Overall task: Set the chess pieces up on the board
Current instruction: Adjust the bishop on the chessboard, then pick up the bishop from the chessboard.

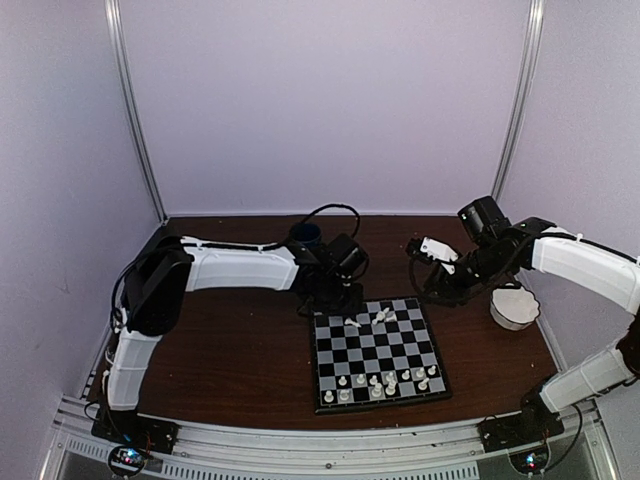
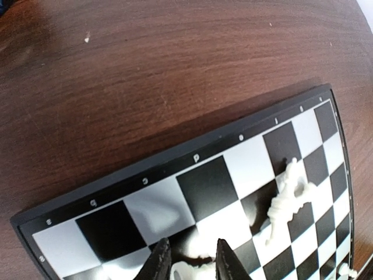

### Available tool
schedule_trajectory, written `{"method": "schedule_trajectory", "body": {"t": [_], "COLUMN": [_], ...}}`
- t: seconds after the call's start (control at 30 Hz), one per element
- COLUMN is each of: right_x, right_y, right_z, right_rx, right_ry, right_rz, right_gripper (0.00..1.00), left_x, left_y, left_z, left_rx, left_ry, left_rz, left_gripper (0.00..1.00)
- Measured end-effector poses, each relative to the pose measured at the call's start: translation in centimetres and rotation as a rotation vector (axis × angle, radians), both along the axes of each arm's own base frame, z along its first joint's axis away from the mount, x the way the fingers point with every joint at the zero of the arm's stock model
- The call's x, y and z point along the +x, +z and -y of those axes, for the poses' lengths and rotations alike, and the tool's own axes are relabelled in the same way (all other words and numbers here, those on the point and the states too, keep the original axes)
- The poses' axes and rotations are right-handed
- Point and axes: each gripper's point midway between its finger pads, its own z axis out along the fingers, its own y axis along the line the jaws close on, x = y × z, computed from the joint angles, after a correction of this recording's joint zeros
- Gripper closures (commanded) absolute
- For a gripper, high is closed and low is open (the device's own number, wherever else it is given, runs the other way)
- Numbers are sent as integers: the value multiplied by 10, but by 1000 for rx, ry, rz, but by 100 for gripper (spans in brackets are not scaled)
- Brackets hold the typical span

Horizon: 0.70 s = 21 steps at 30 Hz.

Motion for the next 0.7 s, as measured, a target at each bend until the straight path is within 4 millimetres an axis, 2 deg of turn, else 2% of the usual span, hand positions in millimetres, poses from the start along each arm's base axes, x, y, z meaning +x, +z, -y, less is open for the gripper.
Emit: {"method": "schedule_trajectory", "body": {"t": [0.17,0.3,0.43,0.7], "right_x": [0,-1,-4,-7], "right_y": [0,-1,-1,-2], "right_z": [0,0,-1,-1], "right_rx": [0,-1,2,-1], "right_ry": [0,6,24,33], "right_rz": [0,-4,-10,-17], "right_gripper": [58,58,58,57], "left_x": [-10,-15,-18,-30], "left_y": [2,11,27,35], "left_z": [-10,-16,-15,-19], "left_rx": [26,70,95,150], "left_ry": [-59,-197,-407,-774], "left_rz": [4,62,142,214], "left_gripper": [60,54,52,52]}}
